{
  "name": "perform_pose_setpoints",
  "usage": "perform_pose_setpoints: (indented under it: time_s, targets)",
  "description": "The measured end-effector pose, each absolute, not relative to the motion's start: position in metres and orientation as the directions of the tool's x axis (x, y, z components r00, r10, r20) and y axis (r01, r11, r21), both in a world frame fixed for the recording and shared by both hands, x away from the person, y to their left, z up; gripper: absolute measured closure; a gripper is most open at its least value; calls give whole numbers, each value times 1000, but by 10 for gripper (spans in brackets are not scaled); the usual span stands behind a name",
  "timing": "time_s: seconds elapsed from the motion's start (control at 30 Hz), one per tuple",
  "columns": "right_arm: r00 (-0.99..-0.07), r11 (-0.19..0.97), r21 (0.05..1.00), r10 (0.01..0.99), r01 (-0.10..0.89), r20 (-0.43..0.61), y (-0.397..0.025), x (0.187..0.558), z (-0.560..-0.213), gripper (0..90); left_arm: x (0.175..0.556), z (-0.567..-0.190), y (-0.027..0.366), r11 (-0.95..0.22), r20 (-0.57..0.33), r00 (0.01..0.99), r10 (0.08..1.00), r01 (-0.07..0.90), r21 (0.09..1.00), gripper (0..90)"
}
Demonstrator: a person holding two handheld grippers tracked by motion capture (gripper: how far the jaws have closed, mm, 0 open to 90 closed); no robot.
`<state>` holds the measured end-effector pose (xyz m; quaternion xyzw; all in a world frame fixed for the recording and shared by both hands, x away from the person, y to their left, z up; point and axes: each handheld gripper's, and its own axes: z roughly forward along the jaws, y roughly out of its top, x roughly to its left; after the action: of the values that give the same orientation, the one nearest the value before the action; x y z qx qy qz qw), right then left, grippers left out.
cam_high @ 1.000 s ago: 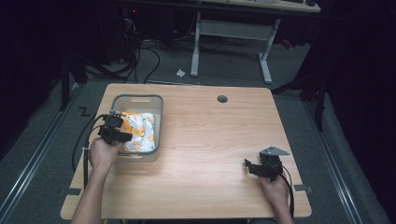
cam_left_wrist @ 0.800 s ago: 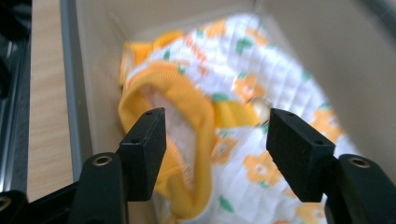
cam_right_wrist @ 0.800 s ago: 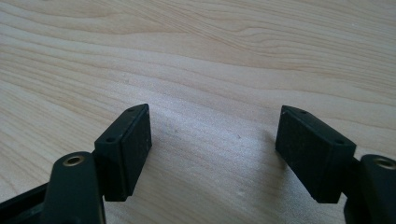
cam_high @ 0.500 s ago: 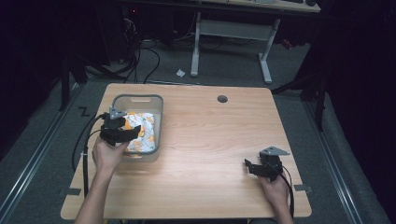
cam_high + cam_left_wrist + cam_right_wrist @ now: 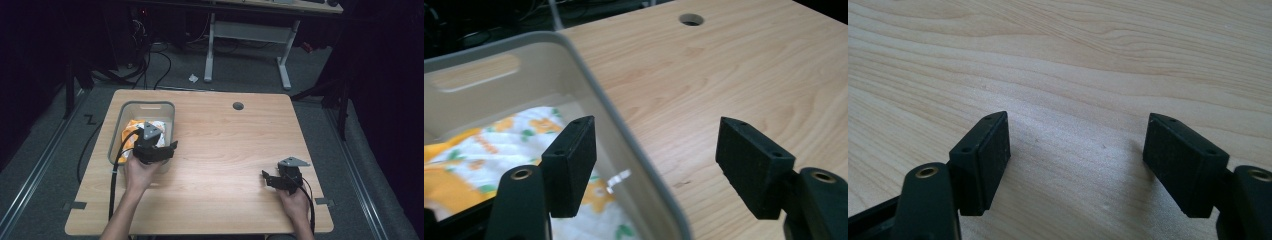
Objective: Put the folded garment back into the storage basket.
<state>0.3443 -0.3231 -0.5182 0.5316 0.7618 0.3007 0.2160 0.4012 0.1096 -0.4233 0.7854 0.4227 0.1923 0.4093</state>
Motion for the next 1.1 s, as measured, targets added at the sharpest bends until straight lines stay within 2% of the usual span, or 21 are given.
perform_pose_setpoints:
  time_s: [0.3, 0.73, 1.1]
  targets:
    - [-342, 254, 688, 940, 680, -9, -323, 344, -518, 271, 394, -439, 78, -304, -89, 613, 785, 505, 808, 327]
    - [-342, 254, 688, 940, 680, -10, -323, 344, -518, 271, 387, -464, 56, -286, -149, 630, 762, 534, 796, 331]
    - [-342, 254, 688, 940, 680, -10, -323, 344, -518, 271, 386, -487, 43, -302, -156, 627, 763, 559, 772, 332]
